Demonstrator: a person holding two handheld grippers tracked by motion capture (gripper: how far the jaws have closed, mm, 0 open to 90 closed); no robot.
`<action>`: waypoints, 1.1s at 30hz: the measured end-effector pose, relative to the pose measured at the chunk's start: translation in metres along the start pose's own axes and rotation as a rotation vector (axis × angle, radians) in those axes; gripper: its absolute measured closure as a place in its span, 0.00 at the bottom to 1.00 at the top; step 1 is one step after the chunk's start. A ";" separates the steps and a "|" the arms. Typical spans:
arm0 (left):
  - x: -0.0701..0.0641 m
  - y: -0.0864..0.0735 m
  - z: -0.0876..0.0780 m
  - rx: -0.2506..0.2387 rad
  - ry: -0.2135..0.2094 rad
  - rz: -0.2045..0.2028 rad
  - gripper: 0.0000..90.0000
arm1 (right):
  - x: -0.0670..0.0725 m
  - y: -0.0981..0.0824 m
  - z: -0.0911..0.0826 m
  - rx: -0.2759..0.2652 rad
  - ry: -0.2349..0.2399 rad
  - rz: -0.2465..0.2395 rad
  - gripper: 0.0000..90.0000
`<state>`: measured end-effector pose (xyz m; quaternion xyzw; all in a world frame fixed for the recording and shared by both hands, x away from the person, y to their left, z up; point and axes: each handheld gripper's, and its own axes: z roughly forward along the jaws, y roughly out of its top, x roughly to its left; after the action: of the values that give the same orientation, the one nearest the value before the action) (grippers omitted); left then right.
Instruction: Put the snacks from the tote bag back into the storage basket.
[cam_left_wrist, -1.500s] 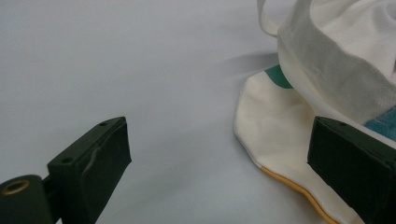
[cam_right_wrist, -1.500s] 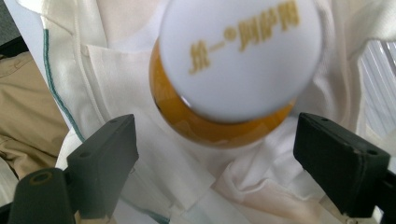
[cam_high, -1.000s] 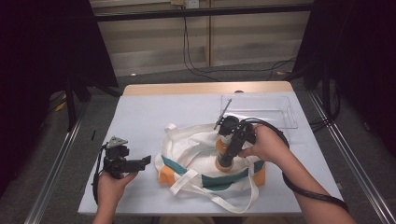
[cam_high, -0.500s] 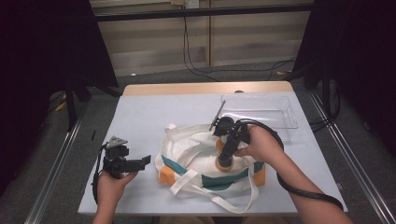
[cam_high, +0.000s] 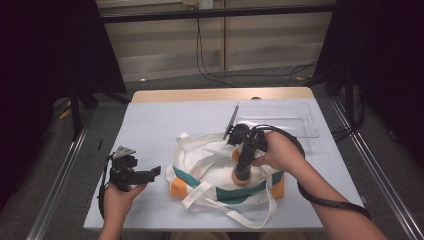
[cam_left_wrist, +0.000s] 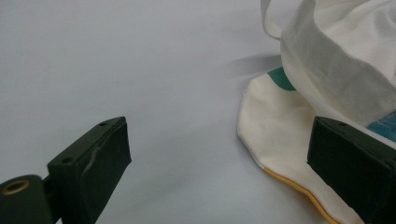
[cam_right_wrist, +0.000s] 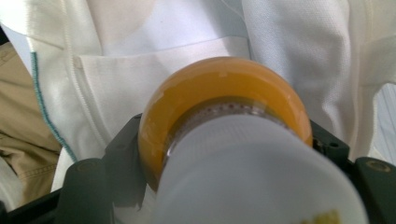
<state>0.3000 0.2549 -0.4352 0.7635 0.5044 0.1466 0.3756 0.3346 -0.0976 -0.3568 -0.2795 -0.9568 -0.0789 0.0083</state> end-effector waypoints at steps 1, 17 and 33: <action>0.000 0.000 0.000 0.000 0.004 0.000 0.07 | 0.000 0.000 -0.001 0.000 0.006 0.001 0.33; 0.001 0.000 -0.001 0.006 -0.002 0.008 0.07 | -0.004 0.005 -0.025 0.026 0.019 0.001 0.33; 0.001 0.001 -0.001 0.000 0.003 0.008 0.06 | -0.009 0.006 -0.048 0.018 0.023 0.007 0.33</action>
<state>0.3001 0.2562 -0.4340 0.7653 0.5021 0.1491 0.3742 0.3446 -0.1048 -0.3091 -0.2818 -0.9564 -0.0735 0.0221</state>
